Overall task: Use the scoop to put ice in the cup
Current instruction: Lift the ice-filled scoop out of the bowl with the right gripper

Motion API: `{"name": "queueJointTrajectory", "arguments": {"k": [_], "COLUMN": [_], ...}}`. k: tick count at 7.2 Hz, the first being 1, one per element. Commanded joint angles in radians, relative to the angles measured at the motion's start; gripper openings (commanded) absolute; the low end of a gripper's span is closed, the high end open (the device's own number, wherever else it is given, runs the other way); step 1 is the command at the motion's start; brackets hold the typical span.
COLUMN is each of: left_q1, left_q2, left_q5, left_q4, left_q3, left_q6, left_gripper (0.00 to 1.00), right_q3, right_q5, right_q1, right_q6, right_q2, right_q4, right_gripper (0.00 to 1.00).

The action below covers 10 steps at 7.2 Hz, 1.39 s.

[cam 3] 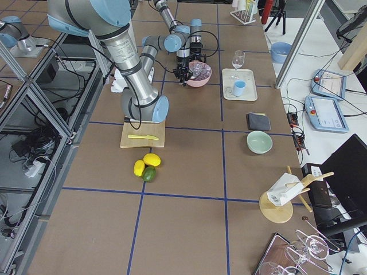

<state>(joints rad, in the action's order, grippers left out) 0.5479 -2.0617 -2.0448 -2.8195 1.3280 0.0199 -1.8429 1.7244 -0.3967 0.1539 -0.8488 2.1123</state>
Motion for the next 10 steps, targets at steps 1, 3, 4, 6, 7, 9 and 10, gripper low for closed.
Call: {"name": "queueJointTrajectory", "arguments": {"k": [1,3,4,6,7,9,10], "left_q1": [0.0,0.0,0.0,0.0,0.0,0.0,0.0], "left_q2": [-0.003,-0.003,-0.003,-0.008,-0.008,-0.008,-0.008], "left_q5": [0.0,0.0,0.0,0.0,0.0,0.0,0.0], "left_q4": [0.0,0.0,0.0,0.0,0.0,0.0,0.0], "left_q3": [-0.003,-0.003,-0.003,-0.003,-0.003,-0.003,-0.003], "left_q6": [0.0,0.0,-0.002,-0.002,-0.002,-0.002,-0.002], "left_gripper": [1.0,1.0,1.0,1.0,1.0,1.0,1.0], "right_q3": [-0.05,-0.079,-0.094,-0.128,-0.125,-0.122,-0.11], "right_q5": [0.003,0.01,0.011,0.015,0.046,0.13,0.165], "right_q1": [-0.005,-0.028,-0.043,-0.079,-0.115,-0.204,-0.247], "right_q6": [0.003,0.003,0.004,0.021,0.042,0.042,0.042], "right_q2": [-0.006,-0.006,-0.006,-0.024,-0.027,-0.023,-0.021], "right_q4": [-0.003,0.003,0.008,0.011,0.014,0.066,0.078], "right_gripper": [0.0,0.0,0.0,0.0,0.0,0.0,0.0]}}
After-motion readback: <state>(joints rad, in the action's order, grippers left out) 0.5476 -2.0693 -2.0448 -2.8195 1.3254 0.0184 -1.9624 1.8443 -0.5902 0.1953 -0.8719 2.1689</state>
